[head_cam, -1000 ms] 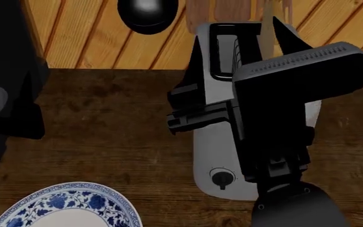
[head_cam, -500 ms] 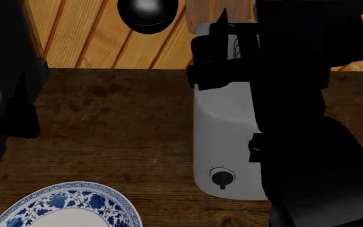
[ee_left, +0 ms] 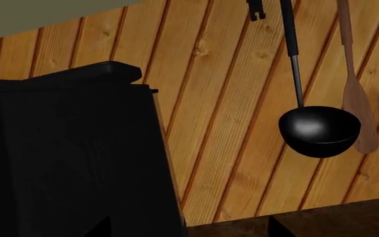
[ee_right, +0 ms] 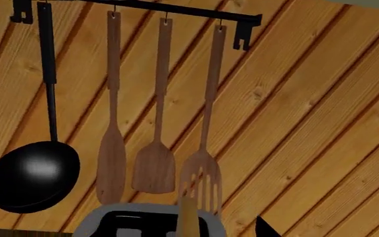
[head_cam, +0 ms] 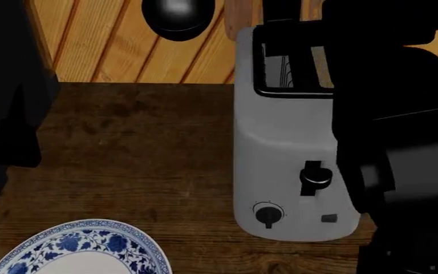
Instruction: Place the toasted item on a plate.
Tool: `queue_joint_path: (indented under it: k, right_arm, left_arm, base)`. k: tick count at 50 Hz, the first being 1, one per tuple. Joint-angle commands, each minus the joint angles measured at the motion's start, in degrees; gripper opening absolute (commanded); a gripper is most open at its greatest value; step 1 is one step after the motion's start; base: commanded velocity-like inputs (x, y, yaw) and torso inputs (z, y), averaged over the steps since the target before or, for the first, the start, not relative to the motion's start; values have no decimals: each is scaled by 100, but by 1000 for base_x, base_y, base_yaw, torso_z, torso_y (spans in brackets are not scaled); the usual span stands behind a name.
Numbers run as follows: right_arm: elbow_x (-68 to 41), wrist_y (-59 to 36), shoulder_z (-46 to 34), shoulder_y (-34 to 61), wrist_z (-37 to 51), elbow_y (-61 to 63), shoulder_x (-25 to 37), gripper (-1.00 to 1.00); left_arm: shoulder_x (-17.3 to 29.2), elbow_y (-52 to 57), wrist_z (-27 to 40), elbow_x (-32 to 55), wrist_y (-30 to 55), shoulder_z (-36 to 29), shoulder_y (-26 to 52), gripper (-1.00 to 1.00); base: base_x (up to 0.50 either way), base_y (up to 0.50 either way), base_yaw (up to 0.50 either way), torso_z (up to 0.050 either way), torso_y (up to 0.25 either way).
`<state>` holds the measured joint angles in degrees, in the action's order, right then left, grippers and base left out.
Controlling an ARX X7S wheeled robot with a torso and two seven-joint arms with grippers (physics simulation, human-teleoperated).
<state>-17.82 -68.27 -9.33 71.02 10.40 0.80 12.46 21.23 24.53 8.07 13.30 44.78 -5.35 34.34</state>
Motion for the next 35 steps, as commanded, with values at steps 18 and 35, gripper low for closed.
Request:
queue_joint_path:
  k: [18,35]
  right_arm:
    - [-3,112,-44,414,-109,-1787,-153,100]
    - [140,821,-256,470,-261,-2791,-185,100]
  left_arm:
    - [14,-4,44,30,-19,-35,-29,100]
    - [55,14,64,43,5,-50,-33,100]
  base:
    - [0,0,0,0,0]
    - [0,0,0,0,0]
